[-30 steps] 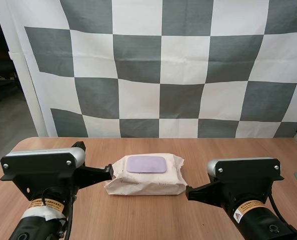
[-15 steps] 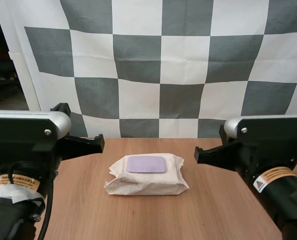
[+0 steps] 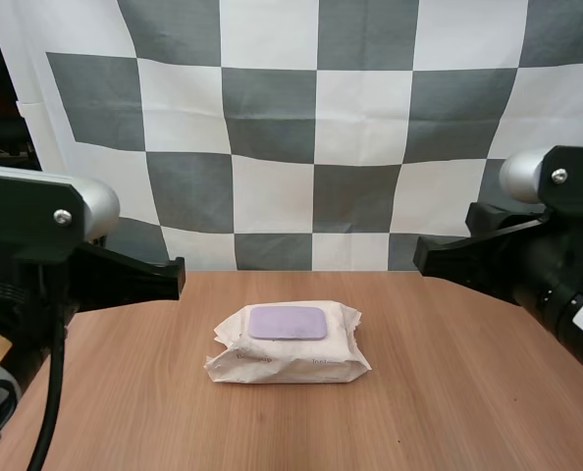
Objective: Open the wet wipes lid
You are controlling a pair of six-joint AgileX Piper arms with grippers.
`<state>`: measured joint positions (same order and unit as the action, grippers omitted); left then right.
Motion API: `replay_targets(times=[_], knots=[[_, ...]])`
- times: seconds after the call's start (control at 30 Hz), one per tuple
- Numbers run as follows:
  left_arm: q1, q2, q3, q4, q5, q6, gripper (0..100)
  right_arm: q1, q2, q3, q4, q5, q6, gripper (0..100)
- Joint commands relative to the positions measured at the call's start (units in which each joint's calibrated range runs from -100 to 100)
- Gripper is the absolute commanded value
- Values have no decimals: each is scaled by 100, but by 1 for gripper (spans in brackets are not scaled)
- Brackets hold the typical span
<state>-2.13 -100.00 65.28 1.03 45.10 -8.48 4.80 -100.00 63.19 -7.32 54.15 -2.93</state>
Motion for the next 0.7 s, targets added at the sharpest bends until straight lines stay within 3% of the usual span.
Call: replay_targets(times=[0.0, 0.2, 0.4, 0.6, 0.67], knots=[[-4, 215, 6, 349, 82, 305, 0, -3, 153, -87, -70, -891, -1093, 0], [-4, 1208, 38, 793, 59, 818, 0, -3, 946, -212, 115, -527, -1754, 0], [10, 2293, 477, 773, -503, 1267, 0, -6, 1611, -246, 906, 6, -3464, 0], [27, 3339, 908, 577, -1565, 1267, 0, -6, 1768, -257, 1168, 139, -4413, 0], [27, 3615, 954, 555, -1779, 1331, 7, -6, 1768, -257, 1168, 77, -4873, 0]])
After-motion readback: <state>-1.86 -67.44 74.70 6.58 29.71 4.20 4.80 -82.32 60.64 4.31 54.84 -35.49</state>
